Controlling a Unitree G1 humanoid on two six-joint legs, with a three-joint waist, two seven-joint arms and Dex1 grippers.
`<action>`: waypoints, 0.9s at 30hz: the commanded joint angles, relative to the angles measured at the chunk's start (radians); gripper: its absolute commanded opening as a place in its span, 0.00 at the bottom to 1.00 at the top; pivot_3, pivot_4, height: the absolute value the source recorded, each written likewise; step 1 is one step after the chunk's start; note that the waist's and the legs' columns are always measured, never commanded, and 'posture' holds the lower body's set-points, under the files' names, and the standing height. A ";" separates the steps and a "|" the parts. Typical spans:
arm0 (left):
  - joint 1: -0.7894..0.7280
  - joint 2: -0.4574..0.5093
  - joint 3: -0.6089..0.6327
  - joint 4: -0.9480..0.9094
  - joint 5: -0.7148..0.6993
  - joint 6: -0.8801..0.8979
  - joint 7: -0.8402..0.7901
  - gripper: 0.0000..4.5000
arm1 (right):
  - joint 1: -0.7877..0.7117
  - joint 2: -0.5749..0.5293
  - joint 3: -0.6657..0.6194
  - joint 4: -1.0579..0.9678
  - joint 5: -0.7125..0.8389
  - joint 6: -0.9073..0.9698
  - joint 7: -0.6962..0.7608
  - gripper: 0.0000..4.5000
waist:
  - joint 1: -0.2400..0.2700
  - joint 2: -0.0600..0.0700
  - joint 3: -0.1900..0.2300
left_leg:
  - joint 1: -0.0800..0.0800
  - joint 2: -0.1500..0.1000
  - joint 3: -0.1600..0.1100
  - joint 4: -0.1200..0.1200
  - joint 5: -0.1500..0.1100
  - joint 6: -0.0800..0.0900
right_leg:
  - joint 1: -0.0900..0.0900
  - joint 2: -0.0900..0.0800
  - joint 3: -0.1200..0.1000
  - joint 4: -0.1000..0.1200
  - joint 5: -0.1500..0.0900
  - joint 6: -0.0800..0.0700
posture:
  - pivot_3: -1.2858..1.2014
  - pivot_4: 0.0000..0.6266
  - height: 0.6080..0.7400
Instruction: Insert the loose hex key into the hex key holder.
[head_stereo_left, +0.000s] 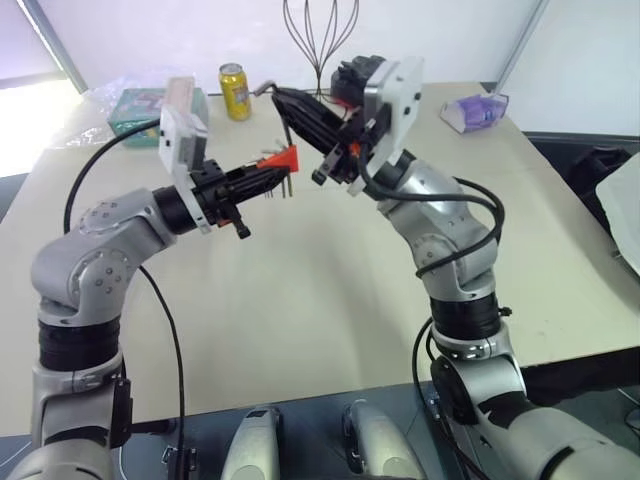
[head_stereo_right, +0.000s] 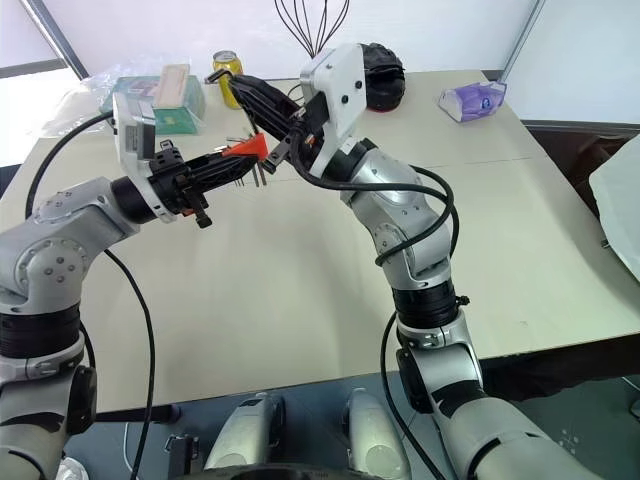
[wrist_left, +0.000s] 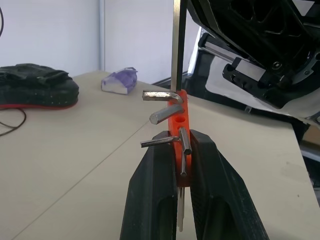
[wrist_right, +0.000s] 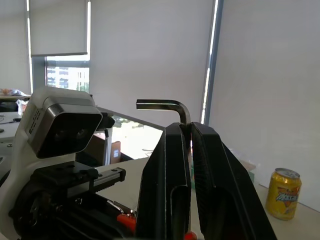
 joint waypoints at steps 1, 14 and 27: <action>-0.015 -0.001 0.013 -0.036 -0.016 -0.008 0.000 0.00 | -0.034 0.001 -0.010 -0.017 0.006 -0.017 -0.001 0.01 | 0.000 0.000 0.000 | 0.000 0.000 0.000 0.000 0.000 0.000 | 0.000 0.000 0.000 0.000 0.000 0.000 | 0.52 0.24 1.00; -0.030 -0.003 0.018 -0.021 -0.011 -0.017 0.000 0.00 | -0.021 -0.003 -0.006 -0.031 0.011 -0.004 -0.002 0.01 | 0.000 0.000 0.000 | 0.000 0.000 0.000 0.000 0.000 0.000 | 0.000 0.000 0.000 0.000 0.000 0.000 | 0.52 0.24 1.00; -0.038 -0.008 0.026 -0.015 -0.013 -0.021 0.004 0.00 | -0.021 -0.008 -0.006 -0.024 0.006 -0.012 0.002 0.01 | 0.000 0.000 0.000 | 0.000 0.000 0.000 0.000 0.000 0.000 | 0.000 0.000 0.000 0.000 0.000 0.000 | 0.52 0.24 1.00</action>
